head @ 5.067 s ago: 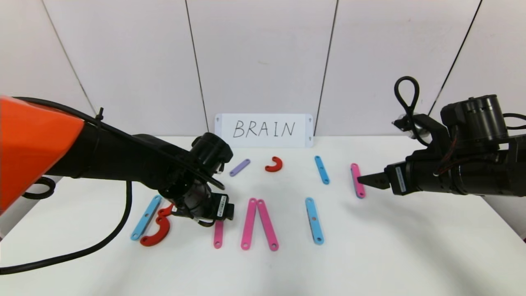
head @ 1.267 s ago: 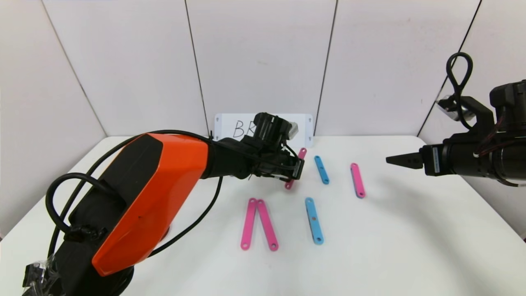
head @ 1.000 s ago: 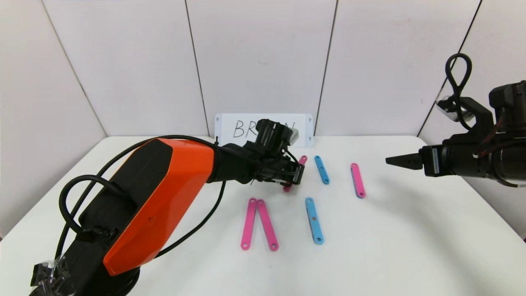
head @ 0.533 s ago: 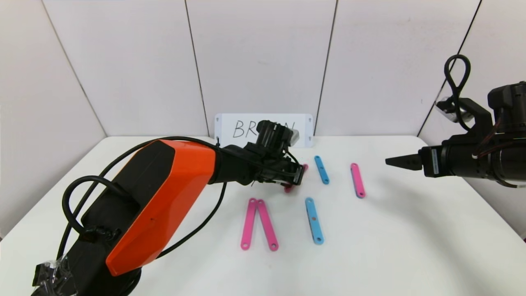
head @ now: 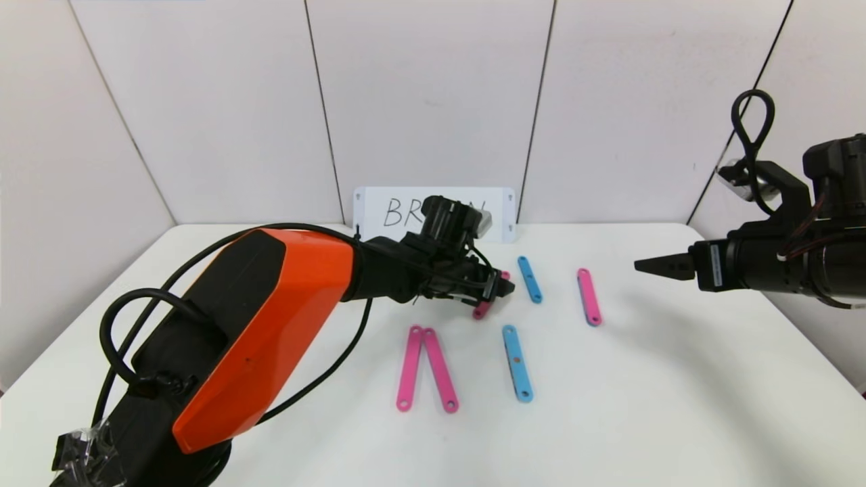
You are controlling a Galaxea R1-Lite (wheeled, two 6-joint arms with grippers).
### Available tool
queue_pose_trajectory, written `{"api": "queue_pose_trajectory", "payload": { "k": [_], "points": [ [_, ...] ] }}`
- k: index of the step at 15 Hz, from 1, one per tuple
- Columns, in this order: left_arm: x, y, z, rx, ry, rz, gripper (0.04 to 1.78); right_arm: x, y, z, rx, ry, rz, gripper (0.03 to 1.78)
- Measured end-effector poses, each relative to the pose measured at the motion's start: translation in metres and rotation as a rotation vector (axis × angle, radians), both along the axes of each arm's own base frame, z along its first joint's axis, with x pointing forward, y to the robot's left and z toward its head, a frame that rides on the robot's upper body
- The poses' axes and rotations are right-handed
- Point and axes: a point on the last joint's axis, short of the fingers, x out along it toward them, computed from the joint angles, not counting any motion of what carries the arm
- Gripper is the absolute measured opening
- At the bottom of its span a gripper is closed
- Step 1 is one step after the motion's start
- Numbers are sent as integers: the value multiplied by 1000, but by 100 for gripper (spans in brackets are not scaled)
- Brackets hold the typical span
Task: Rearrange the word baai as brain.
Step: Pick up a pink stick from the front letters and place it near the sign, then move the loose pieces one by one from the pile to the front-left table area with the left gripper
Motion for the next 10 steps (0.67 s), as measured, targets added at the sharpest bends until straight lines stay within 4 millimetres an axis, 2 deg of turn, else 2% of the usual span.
{"api": "queue_pose_trajectory", "payload": {
  "k": [2,4,10],
  "points": [
    [1,5,7,-6,-8,9,173,0,0,0,1,0,0,170],
    [4,17,19,-11,-14,33,174,0,0,0,1,-1,0,170],
    [1,74,68,31,2,160,174,1,3,-3,-4,10,13,170]
  ]
}}
